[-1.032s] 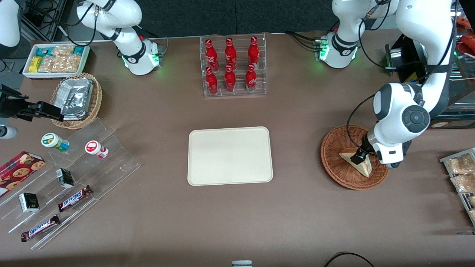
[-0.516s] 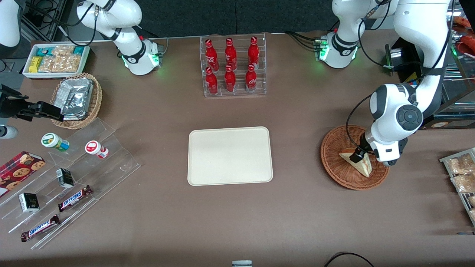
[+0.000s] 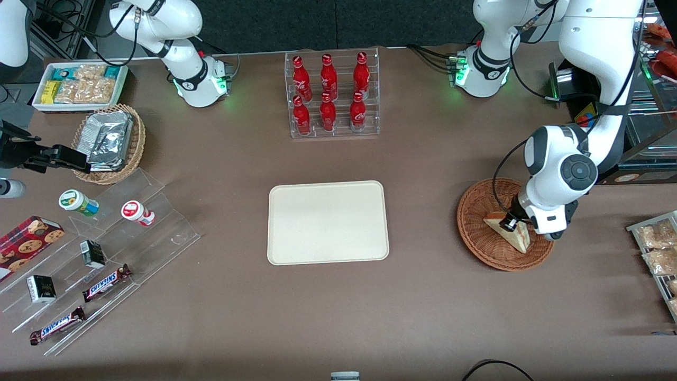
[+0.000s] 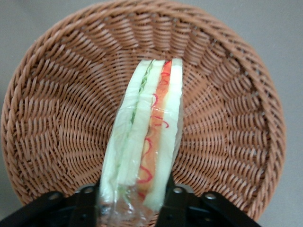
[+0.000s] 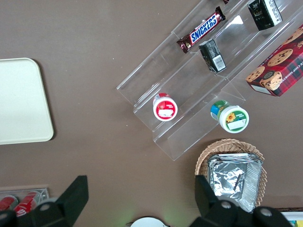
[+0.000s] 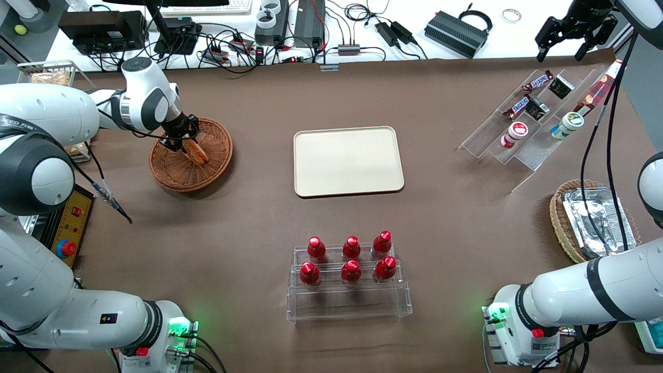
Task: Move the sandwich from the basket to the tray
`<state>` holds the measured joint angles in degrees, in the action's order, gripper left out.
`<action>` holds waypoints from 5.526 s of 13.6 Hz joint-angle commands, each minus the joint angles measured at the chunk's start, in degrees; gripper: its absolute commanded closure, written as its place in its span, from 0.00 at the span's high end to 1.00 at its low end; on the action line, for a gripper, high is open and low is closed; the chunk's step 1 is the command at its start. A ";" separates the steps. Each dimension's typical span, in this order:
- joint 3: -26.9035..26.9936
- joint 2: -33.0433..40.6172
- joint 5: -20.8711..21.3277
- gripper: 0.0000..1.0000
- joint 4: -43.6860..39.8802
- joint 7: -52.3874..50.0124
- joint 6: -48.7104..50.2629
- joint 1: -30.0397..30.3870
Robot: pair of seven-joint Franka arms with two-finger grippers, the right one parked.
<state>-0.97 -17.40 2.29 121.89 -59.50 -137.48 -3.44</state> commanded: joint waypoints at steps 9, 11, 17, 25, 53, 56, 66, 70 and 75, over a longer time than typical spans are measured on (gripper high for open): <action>-3.33 3.87 5.09 0.00 -24.48 1.84 39.01 -8.58; -4.65 3.69 4.65 0.00 -27.92 1.41 41.41 -12.36; -5.53 -0.69 2.28 0.00 -29.78 1.06 31.77 -25.19; -5.71 -17.73 2.89 0.00 -38.54 -1.06 18.39 -36.63; -4.39 5.87 4.47 1.00 -41.29 0.84 51.94 -22.50; -4.39 10.35 3.08 1.00 -40.94 12.53 57.05 -15.04; 4.91 31.37 -3.17 1.00 -21.35 54.02 56.72 -1.40; 2.92 29.45 -3.87 1.00 -22.56 55.28 55.92 2.81; -0.17 26.98 -4.58 1.00 -25.29 55.37 56.53 4.50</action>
<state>-0.39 10.34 -1.83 98.48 -4.71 -81.26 -0.18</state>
